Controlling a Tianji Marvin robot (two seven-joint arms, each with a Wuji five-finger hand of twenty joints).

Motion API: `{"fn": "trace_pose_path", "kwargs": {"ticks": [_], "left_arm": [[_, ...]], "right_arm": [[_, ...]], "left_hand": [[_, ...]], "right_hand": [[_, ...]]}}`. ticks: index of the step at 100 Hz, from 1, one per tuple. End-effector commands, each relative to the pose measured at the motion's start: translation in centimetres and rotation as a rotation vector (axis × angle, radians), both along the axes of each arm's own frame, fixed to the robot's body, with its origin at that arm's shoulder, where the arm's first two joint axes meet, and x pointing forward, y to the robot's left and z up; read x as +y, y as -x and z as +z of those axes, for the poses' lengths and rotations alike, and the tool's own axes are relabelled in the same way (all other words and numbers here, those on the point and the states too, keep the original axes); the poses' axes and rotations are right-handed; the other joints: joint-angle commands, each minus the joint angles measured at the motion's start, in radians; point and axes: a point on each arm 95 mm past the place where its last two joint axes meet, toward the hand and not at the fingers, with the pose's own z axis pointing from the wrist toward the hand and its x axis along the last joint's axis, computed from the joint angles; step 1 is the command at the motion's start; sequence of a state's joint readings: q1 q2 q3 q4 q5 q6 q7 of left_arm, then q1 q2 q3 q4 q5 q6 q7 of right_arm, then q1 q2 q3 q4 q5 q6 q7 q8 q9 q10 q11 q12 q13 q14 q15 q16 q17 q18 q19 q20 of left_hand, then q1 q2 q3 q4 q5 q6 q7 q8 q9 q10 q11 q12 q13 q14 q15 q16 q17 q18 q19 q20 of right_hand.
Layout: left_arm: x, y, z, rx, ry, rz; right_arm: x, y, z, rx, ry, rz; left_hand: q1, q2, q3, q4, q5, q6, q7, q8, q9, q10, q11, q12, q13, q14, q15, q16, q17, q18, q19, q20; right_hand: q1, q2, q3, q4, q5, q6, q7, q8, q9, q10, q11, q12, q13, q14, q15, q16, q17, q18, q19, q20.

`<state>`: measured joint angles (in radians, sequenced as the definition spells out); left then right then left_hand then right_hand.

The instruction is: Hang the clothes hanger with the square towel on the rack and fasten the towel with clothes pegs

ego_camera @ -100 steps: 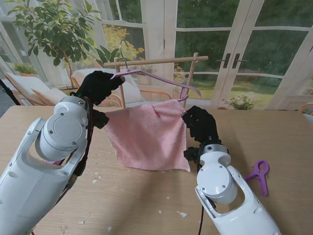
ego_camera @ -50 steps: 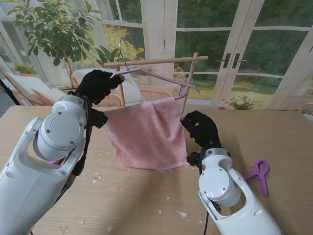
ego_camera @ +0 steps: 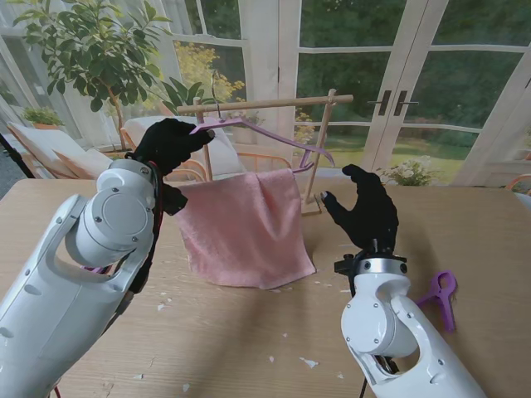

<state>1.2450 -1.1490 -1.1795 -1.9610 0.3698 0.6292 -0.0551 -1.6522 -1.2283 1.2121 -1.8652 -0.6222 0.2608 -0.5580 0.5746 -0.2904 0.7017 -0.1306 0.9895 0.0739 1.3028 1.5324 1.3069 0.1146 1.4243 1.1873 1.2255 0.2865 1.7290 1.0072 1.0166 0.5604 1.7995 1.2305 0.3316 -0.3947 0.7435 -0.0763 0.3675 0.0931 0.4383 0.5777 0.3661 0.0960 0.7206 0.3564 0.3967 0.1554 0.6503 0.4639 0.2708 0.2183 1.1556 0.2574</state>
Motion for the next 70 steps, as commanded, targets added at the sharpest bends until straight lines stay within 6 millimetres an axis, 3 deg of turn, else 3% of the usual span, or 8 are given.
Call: {"fn": "trace_pose_path", "kwargs": {"ticks": [1, 25, 42, 54, 70], "left_arm": [[-0.4, -0.1, 0.0, 0.004, -0.002, -0.012], [-1.5, -0.6, -0.4, 0.005, -0.014, -0.041], [-2.7, -1.0, -0.9, 0.009, -0.011, -0.079], [-3.7, -1.2, -1.3, 0.014, -0.004, -0.106], [-4.5, -1.3, -1.6, 0.023, 0.008, -0.130]], "right_arm": [[0.2, 0.4, 1.1, -0.041, -0.014, 0.001], [0.5, 0.0, 3.6, -0.121, 0.073, 0.011], [1.7, -0.9, 5.3, -0.122, 0.177, 0.070], [2.7, -1.4, 6.3, -0.111, 0.245, 0.124], [4.1, -2.3, 7.3, -0.074, 0.290, 0.187]], "left_hand": [[-0.028, 0.047, 0.000, 0.026, 0.054, 0.011, 0.023, 0.038, 0.037, -0.050, 0.054, 0.002, 0.038, 0.006, 0.109, -0.008, 0.037, 0.009, 0.294, 0.059], [-0.032, 0.045, 0.003, 0.026, 0.054, 0.009, 0.023, 0.038, 0.037, -0.050, 0.054, 0.002, 0.038, 0.006, 0.109, -0.008, 0.037, 0.007, 0.294, 0.057], [-0.035, 0.044, 0.005, 0.025, 0.053, 0.008, 0.023, 0.038, 0.037, -0.050, 0.054, 0.002, 0.038, 0.006, 0.109, -0.009, 0.037, 0.007, 0.294, 0.056], [-0.035, 0.044, 0.007, 0.025, 0.053, 0.005, 0.024, 0.038, 0.037, -0.050, 0.054, 0.002, 0.038, 0.006, 0.109, -0.009, 0.038, 0.005, 0.294, 0.055], [-0.036, 0.042, 0.009, 0.025, 0.054, 0.007, 0.024, 0.038, 0.037, -0.050, 0.054, 0.002, 0.038, 0.006, 0.109, -0.009, 0.038, 0.005, 0.294, 0.054]], "right_hand": [[0.017, -0.017, 0.017, 0.061, -0.030, -0.030, -0.021, -0.001, -0.034, -0.033, -0.028, -0.011, -0.039, -0.040, -0.025, -0.020, -0.034, -0.002, -0.054, 0.437], [0.048, -0.085, 0.081, 0.056, -0.037, -0.067, -0.063, -0.009, -0.064, -0.084, -0.106, -0.041, -0.133, -0.126, -0.214, -0.131, -0.148, -0.078, -0.385, 0.335], [0.008, -0.131, 0.063, 0.031, -0.077, -0.057, -0.121, -0.029, -0.134, -0.109, -0.170, -0.070, -0.212, -0.190, -0.330, -0.219, -0.221, -0.157, -0.634, 0.247], [-0.030, -0.145, 0.033, 0.017, -0.094, -0.030, -0.169, -0.051, -0.157, -0.097, -0.202, -0.085, -0.230, -0.197, -0.366, -0.243, -0.227, -0.188, -0.721, 0.219], [-0.047, -0.144, 0.015, 0.012, -0.087, -0.009, -0.181, -0.058, -0.152, -0.080, -0.205, -0.087, -0.217, -0.185, -0.366, -0.244, -0.218, -0.184, -0.736, 0.217]]}}
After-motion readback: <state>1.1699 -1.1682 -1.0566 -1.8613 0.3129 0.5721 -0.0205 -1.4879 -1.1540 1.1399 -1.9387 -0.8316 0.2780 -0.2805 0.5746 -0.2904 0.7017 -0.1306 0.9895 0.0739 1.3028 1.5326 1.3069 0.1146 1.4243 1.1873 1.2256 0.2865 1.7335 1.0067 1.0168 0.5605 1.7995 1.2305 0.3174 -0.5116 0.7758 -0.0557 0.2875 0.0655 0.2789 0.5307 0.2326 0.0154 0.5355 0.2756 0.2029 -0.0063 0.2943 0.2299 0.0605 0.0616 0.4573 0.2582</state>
